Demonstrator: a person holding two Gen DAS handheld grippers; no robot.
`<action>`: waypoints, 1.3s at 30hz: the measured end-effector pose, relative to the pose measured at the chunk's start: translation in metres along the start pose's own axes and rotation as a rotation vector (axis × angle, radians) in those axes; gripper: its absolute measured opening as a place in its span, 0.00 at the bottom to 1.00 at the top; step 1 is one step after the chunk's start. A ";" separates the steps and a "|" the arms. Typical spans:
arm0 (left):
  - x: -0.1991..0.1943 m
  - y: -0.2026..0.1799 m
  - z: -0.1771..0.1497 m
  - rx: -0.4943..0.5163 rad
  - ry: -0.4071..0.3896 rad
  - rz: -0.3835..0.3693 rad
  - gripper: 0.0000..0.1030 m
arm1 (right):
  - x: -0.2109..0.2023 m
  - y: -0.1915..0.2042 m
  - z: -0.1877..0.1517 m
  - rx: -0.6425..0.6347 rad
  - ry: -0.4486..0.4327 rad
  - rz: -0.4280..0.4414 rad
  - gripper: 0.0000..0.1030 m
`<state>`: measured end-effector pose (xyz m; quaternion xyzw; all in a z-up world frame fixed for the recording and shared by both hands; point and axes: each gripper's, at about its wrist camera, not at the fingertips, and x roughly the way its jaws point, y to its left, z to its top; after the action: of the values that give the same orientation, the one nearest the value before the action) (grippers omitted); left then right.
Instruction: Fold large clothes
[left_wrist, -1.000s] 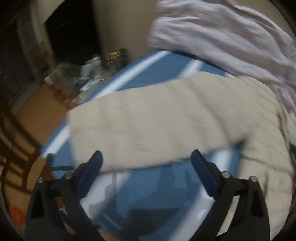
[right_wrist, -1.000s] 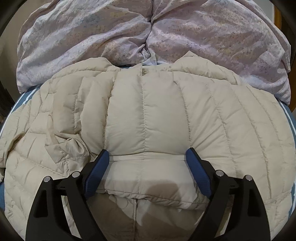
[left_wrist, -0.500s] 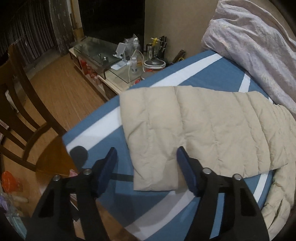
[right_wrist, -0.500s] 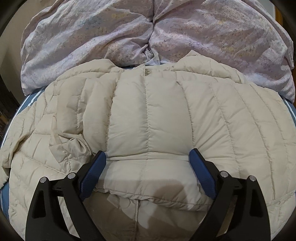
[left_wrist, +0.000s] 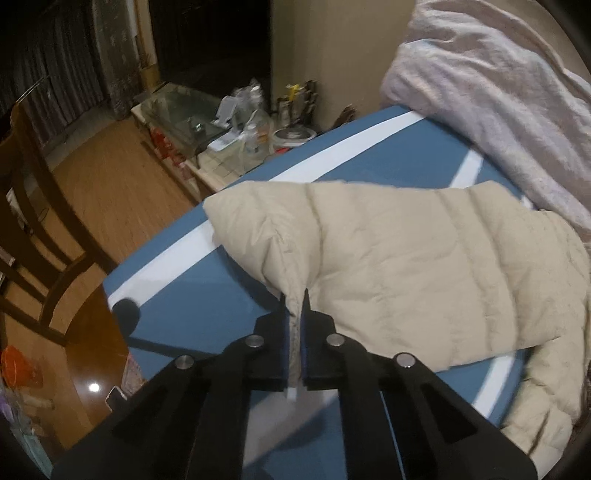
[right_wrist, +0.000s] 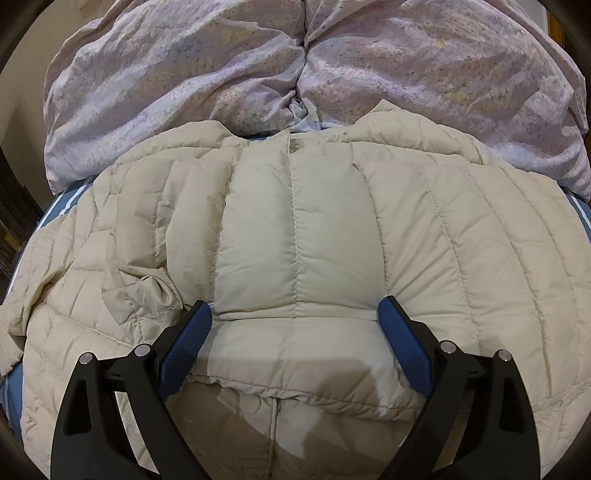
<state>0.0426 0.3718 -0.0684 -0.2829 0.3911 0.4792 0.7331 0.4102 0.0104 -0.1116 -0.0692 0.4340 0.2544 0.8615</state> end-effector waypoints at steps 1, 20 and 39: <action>-0.006 -0.007 0.003 0.010 -0.015 -0.013 0.04 | 0.000 0.000 0.000 0.002 -0.001 0.003 0.91; -0.131 -0.254 -0.001 0.352 -0.144 -0.610 0.04 | -0.005 -0.011 -0.001 0.057 -0.027 0.079 0.91; -0.117 -0.388 -0.072 0.500 0.075 -0.837 0.04 | -0.023 -0.029 -0.003 0.141 -0.097 0.079 0.89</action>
<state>0.3522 0.1109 0.0075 -0.2483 0.3731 0.0239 0.8936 0.4112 -0.0241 -0.0979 0.0213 0.4109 0.2598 0.8736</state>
